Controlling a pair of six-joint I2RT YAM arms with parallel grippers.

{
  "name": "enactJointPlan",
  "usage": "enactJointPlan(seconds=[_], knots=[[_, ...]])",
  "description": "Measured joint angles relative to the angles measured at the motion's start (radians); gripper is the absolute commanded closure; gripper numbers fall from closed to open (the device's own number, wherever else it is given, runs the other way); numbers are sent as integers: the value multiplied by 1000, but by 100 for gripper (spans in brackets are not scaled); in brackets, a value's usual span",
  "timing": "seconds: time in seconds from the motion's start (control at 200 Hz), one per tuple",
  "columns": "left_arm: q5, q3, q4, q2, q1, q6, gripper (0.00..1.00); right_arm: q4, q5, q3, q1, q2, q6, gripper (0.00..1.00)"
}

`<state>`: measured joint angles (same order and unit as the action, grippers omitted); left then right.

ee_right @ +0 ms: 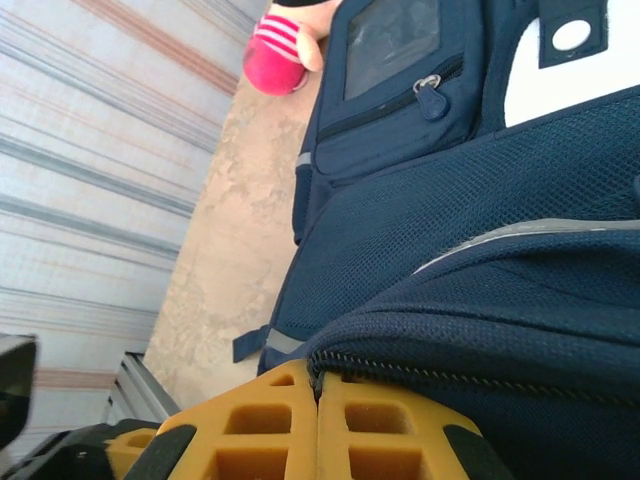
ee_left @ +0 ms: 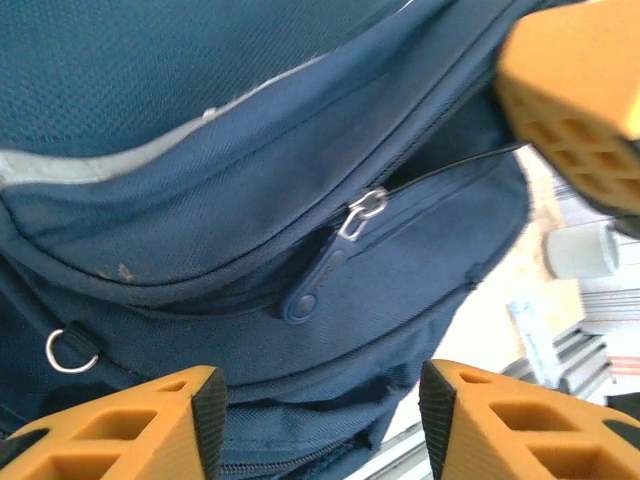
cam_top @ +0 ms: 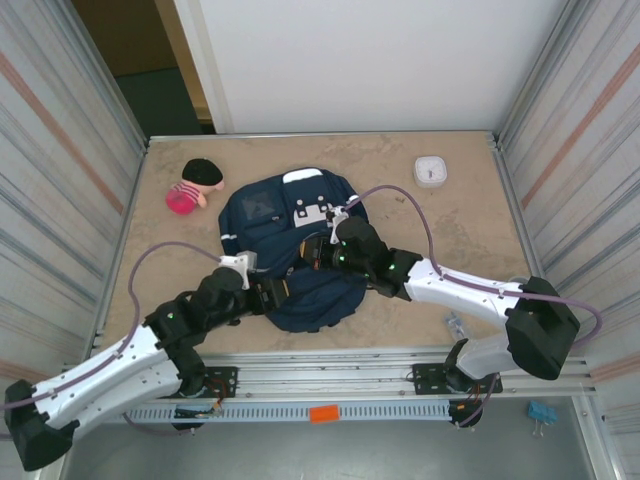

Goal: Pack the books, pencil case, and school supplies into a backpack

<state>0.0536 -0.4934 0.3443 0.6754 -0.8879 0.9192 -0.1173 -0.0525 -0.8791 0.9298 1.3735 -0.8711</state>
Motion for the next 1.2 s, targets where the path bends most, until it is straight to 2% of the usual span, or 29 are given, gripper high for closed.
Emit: enactJointPlan(seconds=[0.316,0.471,0.616,0.797,1.007,1.198], knots=[[31,-34,-62,128,0,-31,49,23,-1,-40,16,19,33,98],[76,-55,-61,164,0,-60,59,37,0,-54,24,26,43,98],[124,-63,-62,195,0,-93,72,51,0,-73,34,36,50,99],[147,-66,-66,218,-6,-113,100,64,0,-76,37,38,64,99],[201,-65,-37,159,-8,-97,100,103,-15,-77,17,25,81,99],[212,-10,-5,46,23,-92,100,185,-64,-77,-59,-57,104,98]])
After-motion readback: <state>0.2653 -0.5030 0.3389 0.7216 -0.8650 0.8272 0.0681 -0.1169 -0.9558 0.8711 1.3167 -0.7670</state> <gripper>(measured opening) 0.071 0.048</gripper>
